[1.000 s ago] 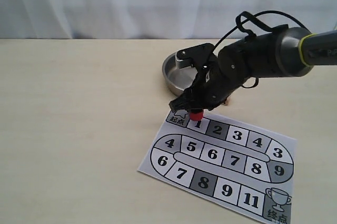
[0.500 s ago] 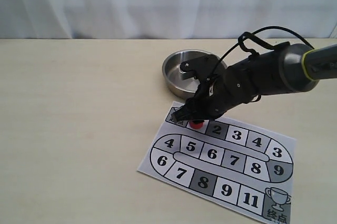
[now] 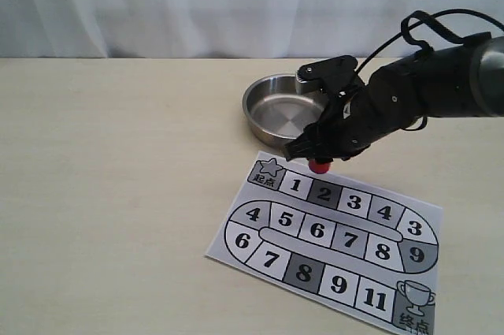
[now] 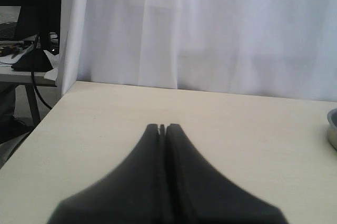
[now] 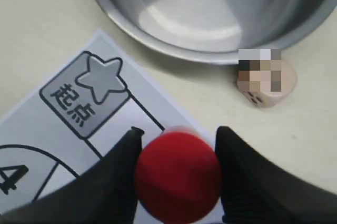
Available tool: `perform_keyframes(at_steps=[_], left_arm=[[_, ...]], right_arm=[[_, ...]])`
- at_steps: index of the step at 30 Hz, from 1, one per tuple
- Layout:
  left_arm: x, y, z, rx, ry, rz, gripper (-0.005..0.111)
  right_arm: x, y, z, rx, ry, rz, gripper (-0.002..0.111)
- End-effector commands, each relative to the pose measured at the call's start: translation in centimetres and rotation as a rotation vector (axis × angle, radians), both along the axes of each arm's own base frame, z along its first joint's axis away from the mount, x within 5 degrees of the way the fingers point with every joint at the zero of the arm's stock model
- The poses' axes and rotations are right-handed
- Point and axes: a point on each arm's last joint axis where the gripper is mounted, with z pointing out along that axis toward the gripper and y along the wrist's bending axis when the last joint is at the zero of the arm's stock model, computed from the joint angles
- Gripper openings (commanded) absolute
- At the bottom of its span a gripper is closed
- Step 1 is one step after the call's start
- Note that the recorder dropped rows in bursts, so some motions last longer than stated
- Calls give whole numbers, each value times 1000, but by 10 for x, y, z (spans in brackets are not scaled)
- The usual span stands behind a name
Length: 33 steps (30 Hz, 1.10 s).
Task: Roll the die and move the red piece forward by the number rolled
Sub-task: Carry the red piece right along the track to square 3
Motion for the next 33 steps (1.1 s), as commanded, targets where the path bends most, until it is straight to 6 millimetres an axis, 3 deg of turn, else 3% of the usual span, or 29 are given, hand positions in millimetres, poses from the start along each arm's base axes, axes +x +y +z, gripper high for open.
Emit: perform_keyframes(at_steps=[1, 7, 15, 18, 25, 29, 33], left_arm=[[0, -1, 4, -2, -20, -9, 0], [0, -1, 4, -2, -20, -9, 0], [0, -1, 4, -2, -20, -9, 0], [0, -1, 3, -5, -18, -9, 0], [0, -1, 3, -5, -18, -9, 0], [0, -1, 3, -5, -18, -9, 0], [0, -1, 3, -5, -18, -9, 0]], right_arm=[[-4, -6, -5, -2, 2, -5, 4], [-7, -7, -15, 0, 6, -3, 4], [-9, -7, -48, -23, 68, 0, 4], [-8, -7, -50, -23, 69, 0, 4], [-9, -8, -19, 7, -5, -3, 4], [-9, -19, -2, 7, -21, -28, 4], [-10, -33, 2, -8, 12, -69, 4]])
